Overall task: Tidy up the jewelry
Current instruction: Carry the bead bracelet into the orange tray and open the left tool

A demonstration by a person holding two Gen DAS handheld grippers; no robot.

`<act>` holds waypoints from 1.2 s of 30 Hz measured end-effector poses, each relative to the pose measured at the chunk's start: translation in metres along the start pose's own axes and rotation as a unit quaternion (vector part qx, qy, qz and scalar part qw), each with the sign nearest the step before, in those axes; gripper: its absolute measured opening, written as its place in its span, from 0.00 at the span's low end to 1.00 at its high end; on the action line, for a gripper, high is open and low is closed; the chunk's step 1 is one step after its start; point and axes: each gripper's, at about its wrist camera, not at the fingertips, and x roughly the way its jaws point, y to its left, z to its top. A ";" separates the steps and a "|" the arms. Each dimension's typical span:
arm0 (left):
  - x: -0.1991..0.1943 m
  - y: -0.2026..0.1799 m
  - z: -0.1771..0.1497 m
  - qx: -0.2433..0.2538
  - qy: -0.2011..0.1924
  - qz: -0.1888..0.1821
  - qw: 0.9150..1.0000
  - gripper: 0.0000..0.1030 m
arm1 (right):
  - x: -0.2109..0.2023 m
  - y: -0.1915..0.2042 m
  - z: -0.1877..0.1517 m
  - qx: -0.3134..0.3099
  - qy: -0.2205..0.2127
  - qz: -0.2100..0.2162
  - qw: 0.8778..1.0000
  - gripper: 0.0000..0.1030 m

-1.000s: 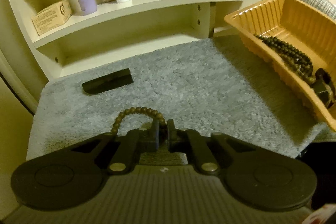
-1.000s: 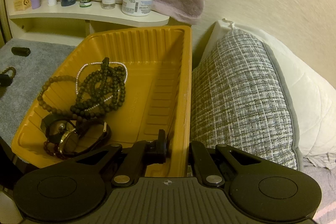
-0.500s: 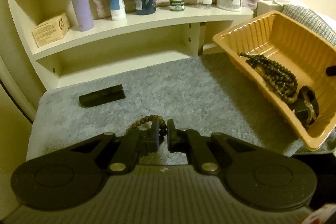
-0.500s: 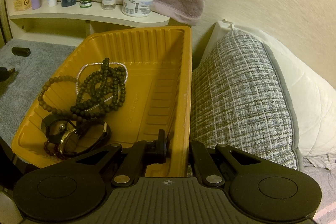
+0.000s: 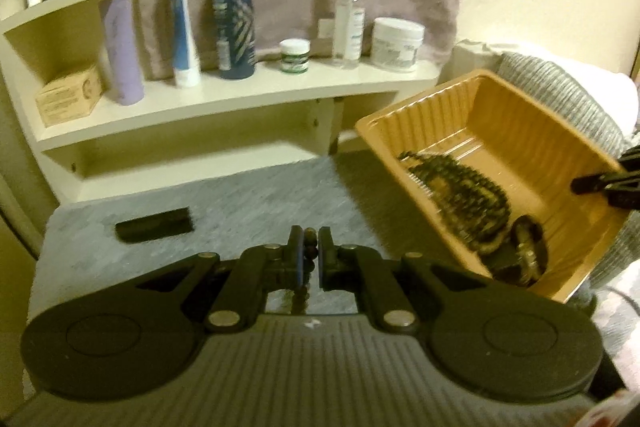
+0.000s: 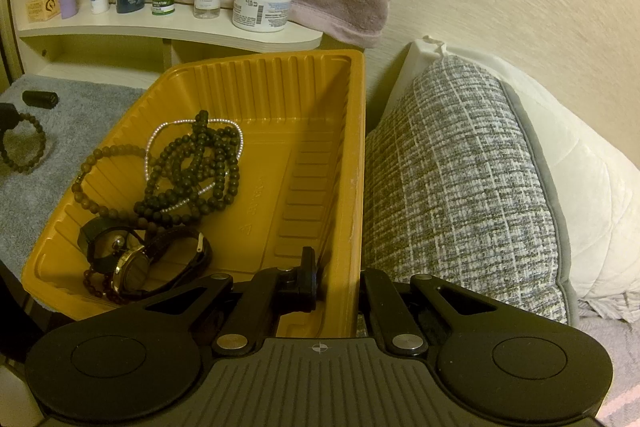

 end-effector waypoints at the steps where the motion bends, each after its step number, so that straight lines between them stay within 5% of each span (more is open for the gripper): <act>1: 0.000 -0.003 0.002 0.000 -0.002 -0.004 1.000 0.06 | 0.000 0.000 0.000 0.000 0.000 0.000 1.000 0.05; 20: -0.003 -0.085 0.038 0.039 -0.036 -0.100 0.993 0.06 | -0.001 0.000 0.000 0.003 -0.001 0.002 1.000 0.05; 36: 0.023 -0.114 0.045 0.056 -0.018 -0.128 0.990 0.06 | 0.001 -0.003 -0.001 0.010 0.001 0.008 1.000 0.05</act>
